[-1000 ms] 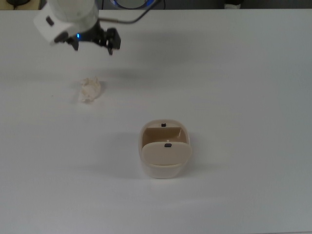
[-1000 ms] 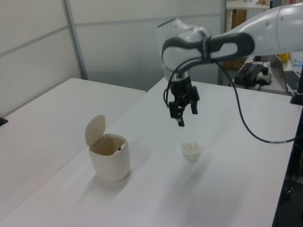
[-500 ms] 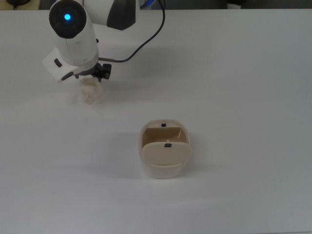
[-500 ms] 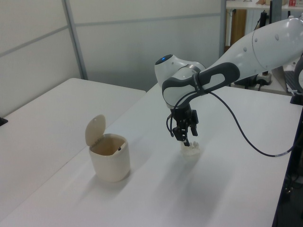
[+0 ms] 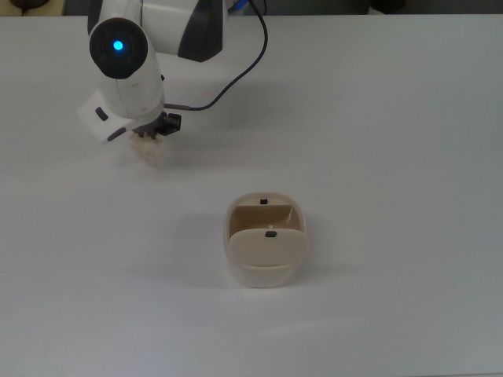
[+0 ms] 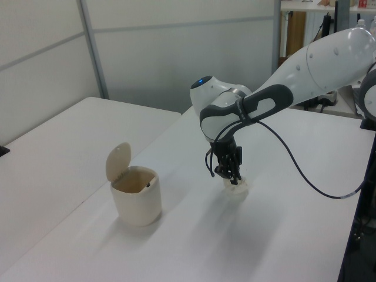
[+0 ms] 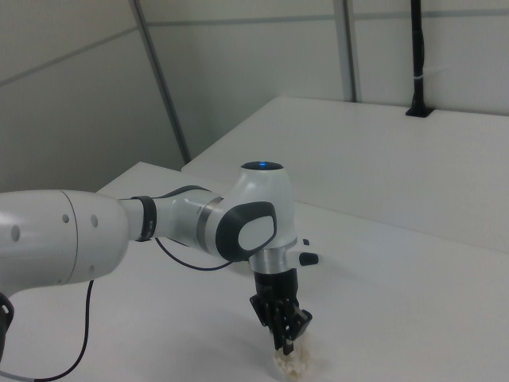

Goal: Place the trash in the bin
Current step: 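Close the gripper on the paper ball, then lift the paper ball and carry it over the cream bin opening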

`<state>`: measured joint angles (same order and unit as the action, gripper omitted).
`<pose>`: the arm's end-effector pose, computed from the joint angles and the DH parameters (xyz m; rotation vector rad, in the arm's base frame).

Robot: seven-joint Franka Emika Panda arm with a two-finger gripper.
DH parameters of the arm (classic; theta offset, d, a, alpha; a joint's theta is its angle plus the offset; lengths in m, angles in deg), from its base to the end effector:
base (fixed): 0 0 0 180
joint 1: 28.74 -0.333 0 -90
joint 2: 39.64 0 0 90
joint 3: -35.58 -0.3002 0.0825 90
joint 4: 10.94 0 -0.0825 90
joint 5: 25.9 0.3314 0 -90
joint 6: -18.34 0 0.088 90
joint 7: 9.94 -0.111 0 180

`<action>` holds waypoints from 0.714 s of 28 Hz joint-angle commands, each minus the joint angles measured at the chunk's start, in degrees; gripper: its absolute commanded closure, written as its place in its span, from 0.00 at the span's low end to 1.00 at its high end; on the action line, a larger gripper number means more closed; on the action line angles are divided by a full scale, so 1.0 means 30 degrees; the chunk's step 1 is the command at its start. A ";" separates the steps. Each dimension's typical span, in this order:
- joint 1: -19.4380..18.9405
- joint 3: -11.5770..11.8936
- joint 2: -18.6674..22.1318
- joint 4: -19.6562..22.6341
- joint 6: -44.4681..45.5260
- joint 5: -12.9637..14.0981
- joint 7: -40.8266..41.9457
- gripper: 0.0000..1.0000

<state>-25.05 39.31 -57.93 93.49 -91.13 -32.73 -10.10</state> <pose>0.5509 -0.0785 0.3552 3.0049 -0.1181 -0.3604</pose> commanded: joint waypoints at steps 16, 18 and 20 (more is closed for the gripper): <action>-0.0147 -0.0307 0.1701 -0.2049 -0.0337 0.0022 0.0934 1.00; -0.0147 -0.0571 0.1820 -0.2521 -0.0337 0.0051 0.0876 1.00; -0.0147 -0.0747 0.1937 -0.3106 -0.0395 0.0138 0.0846 1.00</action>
<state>-25.24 38.37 -54.15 86.75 -91.47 -32.73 -8.26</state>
